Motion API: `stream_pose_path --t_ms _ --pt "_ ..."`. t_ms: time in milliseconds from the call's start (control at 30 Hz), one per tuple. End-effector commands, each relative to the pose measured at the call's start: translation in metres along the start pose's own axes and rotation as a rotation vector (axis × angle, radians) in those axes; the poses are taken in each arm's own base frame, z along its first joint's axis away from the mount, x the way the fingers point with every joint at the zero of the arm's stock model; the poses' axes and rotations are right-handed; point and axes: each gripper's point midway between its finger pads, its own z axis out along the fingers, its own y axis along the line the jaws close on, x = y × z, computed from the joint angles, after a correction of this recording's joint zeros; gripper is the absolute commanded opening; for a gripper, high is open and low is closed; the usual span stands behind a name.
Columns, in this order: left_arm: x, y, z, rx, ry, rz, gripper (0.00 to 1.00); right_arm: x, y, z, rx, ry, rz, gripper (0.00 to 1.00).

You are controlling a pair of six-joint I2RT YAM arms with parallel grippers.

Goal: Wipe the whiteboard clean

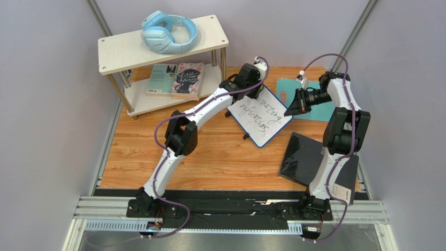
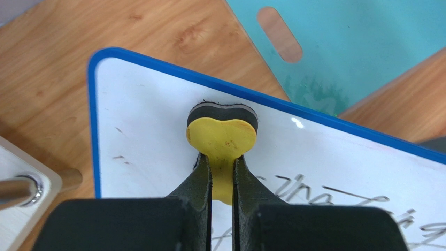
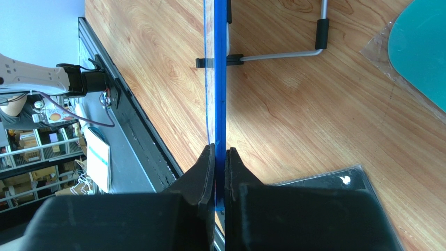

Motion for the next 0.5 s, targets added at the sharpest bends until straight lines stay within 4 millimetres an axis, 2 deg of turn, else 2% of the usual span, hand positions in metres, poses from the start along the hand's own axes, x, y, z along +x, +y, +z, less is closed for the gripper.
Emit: stream_pose_path --t_ms 0,100,133,233,333,367,433,467 --pt "0.084 -0.082 -0.003 0.185 0.244 0.047 0.00 -0.014 -0.002 0.001 0.038 -0.002 -0.128 0.00" --pt "0.091 -0.102 -0.010 0.220 0.263 0.089 0.00 -0.017 -0.002 0.001 0.041 -0.010 -0.131 0.00" --pt "0.094 -0.115 -0.012 0.235 0.267 0.111 0.00 -0.017 -0.003 0.001 0.040 -0.009 -0.126 0.00" --pt "0.097 -0.121 -0.017 0.217 0.264 0.130 0.00 -0.019 -0.002 0.002 0.032 -0.016 -0.124 0.00" --pt "0.096 -0.102 -0.013 0.145 0.260 0.094 0.00 -0.020 0.000 0.001 0.026 -0.020 -0.125 0.00" --pt "0.097 -0.087 -0.009 0.117 0.265 0.069 0.00 -0.020 0.000 0.001 0.027 -0.020 -0.126 0.00" --pt "0.095 -0.071 -0.006 0.096 0.272 0.012 0.00 -0.020 0.001 0.000 0.027 -0.020 -0.131 0.00" --pt "0.093 -0.052 -0.003 0.072 0.271 -0.023 0.00 -0.019 0.001 0.000 0.028 -0.018 -0.132 0.00"
